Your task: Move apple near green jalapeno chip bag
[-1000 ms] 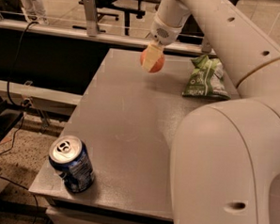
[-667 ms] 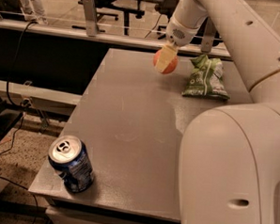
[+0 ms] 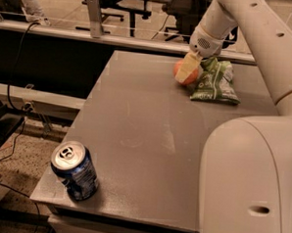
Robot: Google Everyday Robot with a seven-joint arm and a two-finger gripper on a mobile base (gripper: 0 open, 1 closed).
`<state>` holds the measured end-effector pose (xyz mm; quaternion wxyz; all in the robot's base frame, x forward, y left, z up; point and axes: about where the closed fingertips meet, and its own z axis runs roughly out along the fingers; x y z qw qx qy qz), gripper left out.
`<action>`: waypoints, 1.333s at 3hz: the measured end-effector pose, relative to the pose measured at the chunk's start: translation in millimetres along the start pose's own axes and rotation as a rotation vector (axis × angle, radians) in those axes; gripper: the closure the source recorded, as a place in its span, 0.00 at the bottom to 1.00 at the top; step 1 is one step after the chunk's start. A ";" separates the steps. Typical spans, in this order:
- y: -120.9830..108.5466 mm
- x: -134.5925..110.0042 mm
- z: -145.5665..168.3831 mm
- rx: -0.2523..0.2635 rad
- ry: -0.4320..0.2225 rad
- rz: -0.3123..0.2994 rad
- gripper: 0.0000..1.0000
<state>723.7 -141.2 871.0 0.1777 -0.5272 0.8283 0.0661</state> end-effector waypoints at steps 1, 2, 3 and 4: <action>1.8 9.6 1.5 -0.025 -0.013 0.008 0.59; 4.2 11.4 2.0 -0.043 -0.026 0.004 0.36; 8.1 9.0 3.4 -0.060 -0.041 -0.006 0.12; 13.3 4.0 6.1 -0.082 -0.056 -0.021 0.00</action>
Offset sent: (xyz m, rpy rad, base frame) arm -0.0189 -0.0142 0.0002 0.0520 0.0543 0.0318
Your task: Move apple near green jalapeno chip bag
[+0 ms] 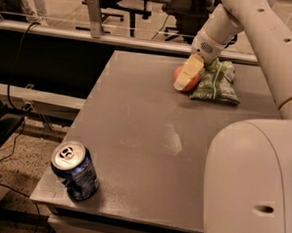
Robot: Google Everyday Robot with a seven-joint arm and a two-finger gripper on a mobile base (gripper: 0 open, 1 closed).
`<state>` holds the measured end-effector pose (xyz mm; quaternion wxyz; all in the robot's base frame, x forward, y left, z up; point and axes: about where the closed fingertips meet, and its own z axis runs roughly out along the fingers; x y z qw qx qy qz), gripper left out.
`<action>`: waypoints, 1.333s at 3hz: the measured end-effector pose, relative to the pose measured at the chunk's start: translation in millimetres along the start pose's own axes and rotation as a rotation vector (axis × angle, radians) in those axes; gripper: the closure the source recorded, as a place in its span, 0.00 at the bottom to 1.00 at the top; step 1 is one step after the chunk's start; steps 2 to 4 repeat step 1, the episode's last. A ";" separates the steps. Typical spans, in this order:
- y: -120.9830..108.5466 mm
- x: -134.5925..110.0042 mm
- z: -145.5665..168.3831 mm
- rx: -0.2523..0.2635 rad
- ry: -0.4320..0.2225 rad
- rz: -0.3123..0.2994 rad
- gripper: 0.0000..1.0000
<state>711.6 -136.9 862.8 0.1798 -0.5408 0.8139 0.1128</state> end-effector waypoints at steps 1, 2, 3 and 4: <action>0.0 0.0 0.0 0.000 0.000 0.000 0.00; 0.0 0.0 0.0 0.000 0.000 0.000 0.00; 0.0 0.0 0.0 0.000 0.000 0.000 0.00; 0.0 0.0 0.0 0.000 0.000 0.000 0.00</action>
Offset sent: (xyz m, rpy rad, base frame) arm 0.0000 0.0000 0.0000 0.0000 0.0000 0.0000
